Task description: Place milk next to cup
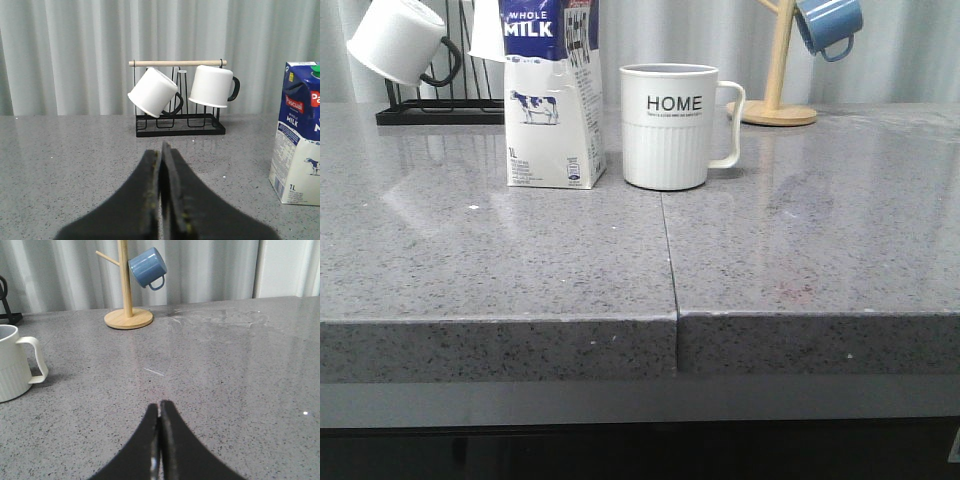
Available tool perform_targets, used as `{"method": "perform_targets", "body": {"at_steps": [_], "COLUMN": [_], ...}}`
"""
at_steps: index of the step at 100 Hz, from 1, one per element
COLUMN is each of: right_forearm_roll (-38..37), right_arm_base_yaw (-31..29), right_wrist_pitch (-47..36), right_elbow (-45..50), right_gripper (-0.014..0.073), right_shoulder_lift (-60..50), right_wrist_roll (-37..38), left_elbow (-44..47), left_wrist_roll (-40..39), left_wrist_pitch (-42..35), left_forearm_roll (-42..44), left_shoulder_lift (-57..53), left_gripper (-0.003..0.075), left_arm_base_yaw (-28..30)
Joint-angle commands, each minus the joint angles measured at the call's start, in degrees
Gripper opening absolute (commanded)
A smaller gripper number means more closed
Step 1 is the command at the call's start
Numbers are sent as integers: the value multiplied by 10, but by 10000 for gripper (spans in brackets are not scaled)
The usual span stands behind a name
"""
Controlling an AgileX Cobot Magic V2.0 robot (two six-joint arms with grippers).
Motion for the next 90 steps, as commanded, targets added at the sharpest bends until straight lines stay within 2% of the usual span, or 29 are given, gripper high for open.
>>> {"method": "perform_targets", "body": {"at_steps": [1,23,41,65,79,90], "right_forearm_roll": [-6,-6,-6,-6,-6,-6], "right_arm_base_yaw": [2,2,2,2,2,2], "right_wrist_pitch": [-47,-47,-47,-47,-47,-47], "right_elbow": [-14,-14,-14,-14,-14,-14], "right_gripper": [-120,-120,-120,-120,-120,-120], "right_shoulder_lift": [5,5,5,5,5,5], "right_wrist_roll": [-3,-3,-3,-3,-3,-3], "left_elbow": [-15,-11,33,107,151,181], "left_wrist_roll": [-2,3,-6,-6,-7,-39], "left_wrist_pitch": [-45,-31,-29,-19,-15,-15], "left_forearm_roll": [0,10,92,94,99,109], "left_shoulder_lift": [3,3,-9,-110,-165,-197], "left_gripper": [-20,-20,-21,-20,-20,-20], "left_arm_base_yaw": [1,1,3,52,53,53]}}
